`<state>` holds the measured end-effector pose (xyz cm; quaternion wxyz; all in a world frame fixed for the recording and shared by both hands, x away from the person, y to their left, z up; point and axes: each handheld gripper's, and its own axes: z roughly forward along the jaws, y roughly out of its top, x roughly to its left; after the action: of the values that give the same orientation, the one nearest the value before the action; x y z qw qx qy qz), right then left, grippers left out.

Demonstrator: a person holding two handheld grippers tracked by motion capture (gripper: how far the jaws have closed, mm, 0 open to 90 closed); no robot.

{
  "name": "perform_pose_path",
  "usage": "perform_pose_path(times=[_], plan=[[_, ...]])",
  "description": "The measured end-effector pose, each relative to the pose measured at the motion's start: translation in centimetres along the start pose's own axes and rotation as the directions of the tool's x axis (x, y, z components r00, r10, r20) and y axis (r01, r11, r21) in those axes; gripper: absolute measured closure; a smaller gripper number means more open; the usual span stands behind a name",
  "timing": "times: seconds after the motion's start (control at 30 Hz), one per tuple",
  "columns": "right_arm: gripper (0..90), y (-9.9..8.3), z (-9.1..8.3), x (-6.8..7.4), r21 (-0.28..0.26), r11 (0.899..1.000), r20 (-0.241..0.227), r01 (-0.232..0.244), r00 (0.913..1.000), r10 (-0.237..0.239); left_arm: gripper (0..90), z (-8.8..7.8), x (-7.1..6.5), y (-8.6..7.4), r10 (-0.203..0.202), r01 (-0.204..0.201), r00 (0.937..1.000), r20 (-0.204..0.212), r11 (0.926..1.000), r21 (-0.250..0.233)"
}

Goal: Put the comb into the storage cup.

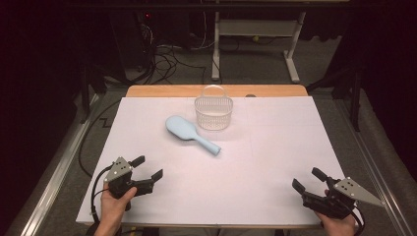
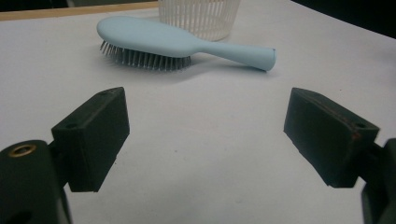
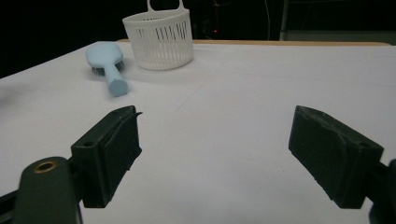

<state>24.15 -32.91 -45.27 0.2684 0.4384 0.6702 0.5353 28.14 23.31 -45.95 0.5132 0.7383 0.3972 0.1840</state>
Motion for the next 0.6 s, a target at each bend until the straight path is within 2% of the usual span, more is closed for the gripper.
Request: perform_pose_path(times=[0.27, 0.6], plan=[[16.9, 0.00, -0.03, 0.00, -0.001, 1.000, -0.001, -0.001, 1.0000, 0.001, 15.2, 0.38, -0.35, 0.24, 0.014, -0.014, 0.9999, 0.009, 0.9999, -0.002], [16.9, 0.00, -0.03, 0.01, -0.001, 1.000, -0.001, 0.000, 1.0000, 0.000, 15.2, 0.66, -0.49, 0.35, 0.007, -0.007, 0.9998, 0.019, 0.9999, -0.009]])
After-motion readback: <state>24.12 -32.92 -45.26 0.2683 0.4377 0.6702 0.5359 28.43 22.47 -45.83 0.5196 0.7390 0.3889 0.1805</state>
